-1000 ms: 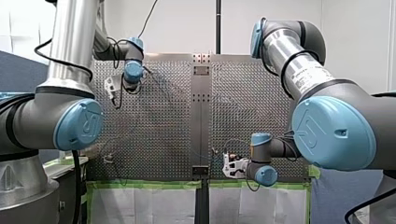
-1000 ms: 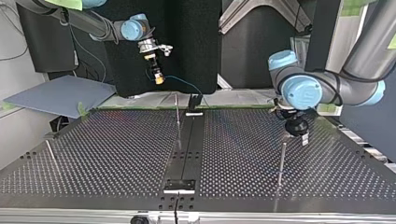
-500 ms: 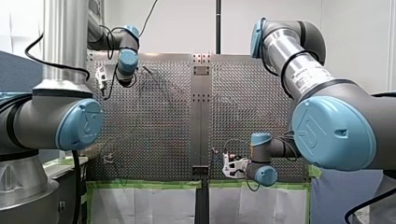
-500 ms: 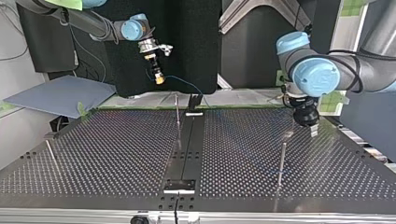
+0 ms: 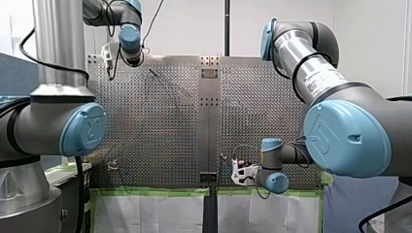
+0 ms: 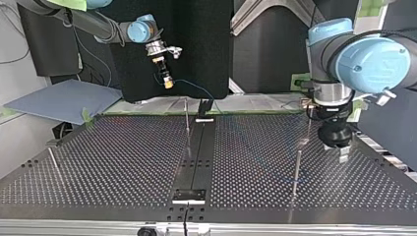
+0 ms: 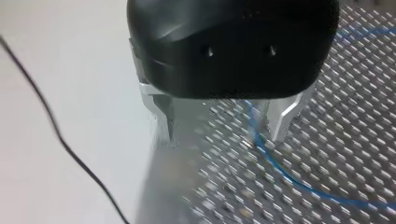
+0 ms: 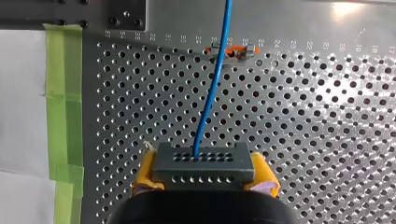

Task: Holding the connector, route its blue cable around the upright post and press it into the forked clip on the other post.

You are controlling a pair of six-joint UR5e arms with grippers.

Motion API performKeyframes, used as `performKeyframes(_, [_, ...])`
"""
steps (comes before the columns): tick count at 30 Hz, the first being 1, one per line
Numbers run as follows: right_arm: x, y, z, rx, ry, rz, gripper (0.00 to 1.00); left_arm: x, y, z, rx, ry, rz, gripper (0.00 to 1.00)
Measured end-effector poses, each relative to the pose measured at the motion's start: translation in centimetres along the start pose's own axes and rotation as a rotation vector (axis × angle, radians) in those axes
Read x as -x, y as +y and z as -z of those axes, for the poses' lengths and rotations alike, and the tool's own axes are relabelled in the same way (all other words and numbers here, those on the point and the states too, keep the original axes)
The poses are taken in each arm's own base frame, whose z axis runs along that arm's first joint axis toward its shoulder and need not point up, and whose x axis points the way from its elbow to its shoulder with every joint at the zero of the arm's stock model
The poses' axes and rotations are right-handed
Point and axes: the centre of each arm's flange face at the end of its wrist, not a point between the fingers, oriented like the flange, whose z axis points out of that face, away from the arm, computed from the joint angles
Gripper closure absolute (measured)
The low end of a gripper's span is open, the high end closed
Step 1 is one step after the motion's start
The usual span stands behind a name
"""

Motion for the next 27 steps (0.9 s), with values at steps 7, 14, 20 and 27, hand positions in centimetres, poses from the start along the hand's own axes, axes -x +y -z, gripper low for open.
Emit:
performKeyframes(7, [0.0, 0.0, 0.0, -0.001, -0.001, -0.002, 1.0, 5.3, -1.0, 2.9, -0.084, -0.05, 0.024, 0.0])
performKeyframes(14, [0.0, -0.2, -0.1, -0.006, -0.011, -0.006, 1.0, 9.7, -2.4, 6.6, -0.181, -0.092, 0.026, 0.0])
performKeyframes(20, [0.0, -0.4, -0.1, -0.009, -0.015, -0.008, 1.0, 12.3, -3.5, 9.0, -0.251, -0.104, 0.025, 0.0])
performKeyframes(27, [0.0, -0.6, -0.3, -0.013, -0.021, -0.01, 1.0, 10.7, -4.4, 8.2, -0.245, -0.023, -0.015, 0.0])
